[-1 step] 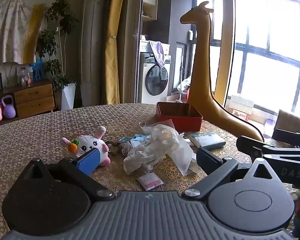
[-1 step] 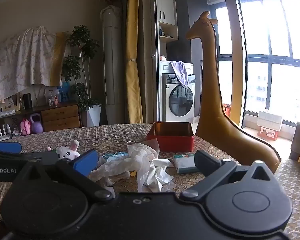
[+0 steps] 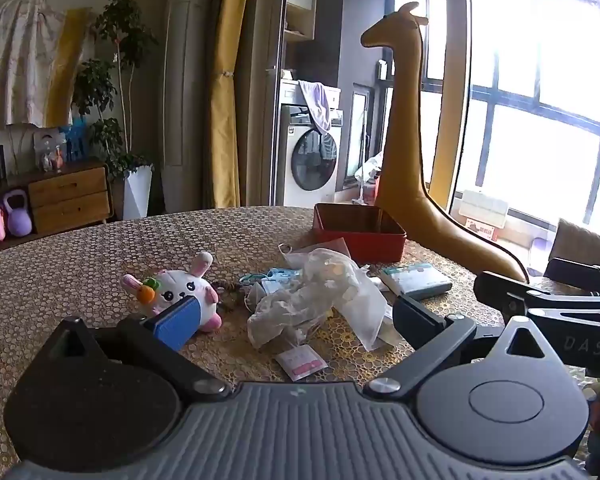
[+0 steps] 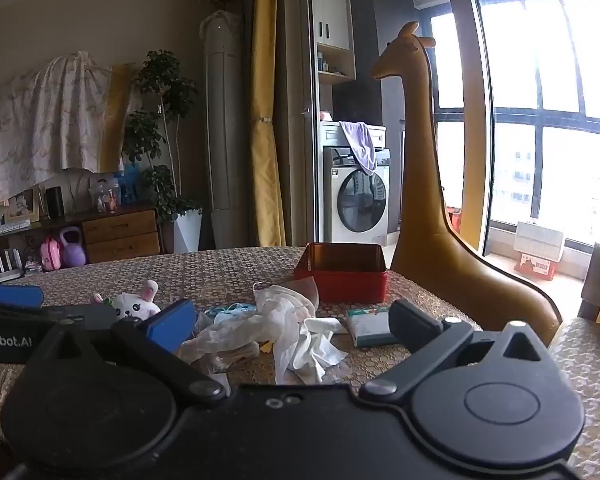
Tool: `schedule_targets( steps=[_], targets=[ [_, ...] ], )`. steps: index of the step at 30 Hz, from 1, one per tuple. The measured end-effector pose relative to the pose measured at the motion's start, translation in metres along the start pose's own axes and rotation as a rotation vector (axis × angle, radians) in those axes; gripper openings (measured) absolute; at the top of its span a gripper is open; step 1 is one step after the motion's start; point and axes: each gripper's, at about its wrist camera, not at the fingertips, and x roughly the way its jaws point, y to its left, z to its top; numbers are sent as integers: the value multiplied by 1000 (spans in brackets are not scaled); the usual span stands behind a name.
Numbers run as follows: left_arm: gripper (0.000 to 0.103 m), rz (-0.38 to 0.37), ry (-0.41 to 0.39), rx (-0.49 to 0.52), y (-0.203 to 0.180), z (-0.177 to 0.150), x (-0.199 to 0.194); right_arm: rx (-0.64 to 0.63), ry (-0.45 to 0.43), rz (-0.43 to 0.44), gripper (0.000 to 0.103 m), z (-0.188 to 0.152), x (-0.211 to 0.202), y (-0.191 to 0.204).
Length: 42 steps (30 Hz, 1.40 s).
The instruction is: Organize soft objects
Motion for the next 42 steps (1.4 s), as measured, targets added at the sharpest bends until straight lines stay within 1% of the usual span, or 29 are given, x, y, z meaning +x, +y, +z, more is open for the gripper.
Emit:
schedule_targets(
  steps=[3, 5, 8, 9, 10, 16, 19, 26, 42],
  targets=[
    [103, 12, -6, -1, 1, 1, 1, 6, -3, 2, 103, 0, 0, 0],
    [103, 21, -3, -5, -5, -8, 3, 4, -5, 2, 103, 0, -1, -1],
    [103, 26, 25, -28, -1, -6, 13, 0, -10, 3, 103, -1, -2, -1],
    [103, 27, 22, -35, 2, -6, 10, -2, -11, 2, 103, -1, -3, -1],
    [103, 32, 30, -40, 3, -3, 14, 6, -1, 0, 103, -1, 0, 0],
    [103, 33, -6, -61, 9, -1, 7, 8, -4, 0, 103, -1, -1, -1],
    [103, 18, -6, -66, 9, -1, 7, 10, -6, 1, 103, -1, -1, -1],
    [103, 12, -4, -74, 8, 2, 5, 12, -8, 0, 103, -1, 0, -6],
    [103, 14, -11, -62, 7, 3, 1, 38, -5, -15, 103, 1, -1, -6]
  ],
)
